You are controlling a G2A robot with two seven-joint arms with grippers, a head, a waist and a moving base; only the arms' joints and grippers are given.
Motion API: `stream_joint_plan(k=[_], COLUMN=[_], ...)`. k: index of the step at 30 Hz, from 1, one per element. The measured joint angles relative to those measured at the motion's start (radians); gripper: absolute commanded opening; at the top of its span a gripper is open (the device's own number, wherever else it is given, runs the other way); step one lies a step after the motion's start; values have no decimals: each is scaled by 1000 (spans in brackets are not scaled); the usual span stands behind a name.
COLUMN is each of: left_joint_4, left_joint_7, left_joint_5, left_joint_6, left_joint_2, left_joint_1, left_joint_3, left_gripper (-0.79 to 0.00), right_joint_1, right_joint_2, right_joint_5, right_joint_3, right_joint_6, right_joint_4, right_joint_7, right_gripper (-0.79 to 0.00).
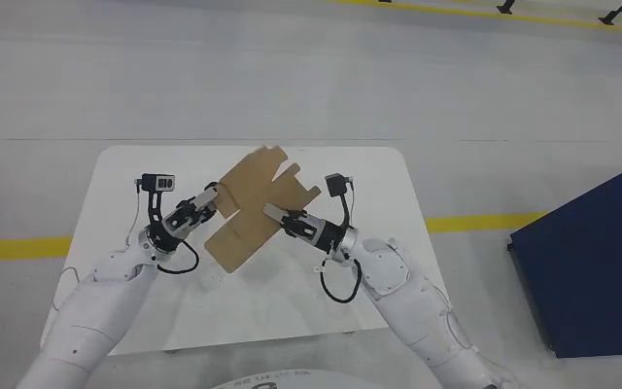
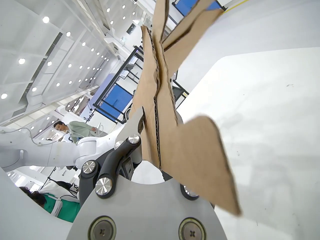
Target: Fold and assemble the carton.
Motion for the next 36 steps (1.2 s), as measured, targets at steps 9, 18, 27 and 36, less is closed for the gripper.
stream_joint_plan(k=[9,18,27,36], left_joint_4=[-22,38,86,93], left_joint_7=[-7,60,102,104], left_joint_5=[32,117,148,121], left_joint_6=[7,-37,-63,-103], left_joint_2=[14,-4,-27,-23], left_joint_1=[14,-23,-66,-63], left_joint_3=[-18,33,86,79], left_gripper=[-394,-425,-585,-680], right_joint_1=[-1,5,2,-16], right_joint_2=[-2,-2,-2,2], right_joint_5=[-18,-18,-23,13], right_joint_3=[-4,-10,-8,21], right_joint_6=[18,19,18,-12], right_joint_4=[-6,-6,-7,-7], right_joint_7=[-8,9,15,14], right_gripper=[-785,-785,-785,-785])
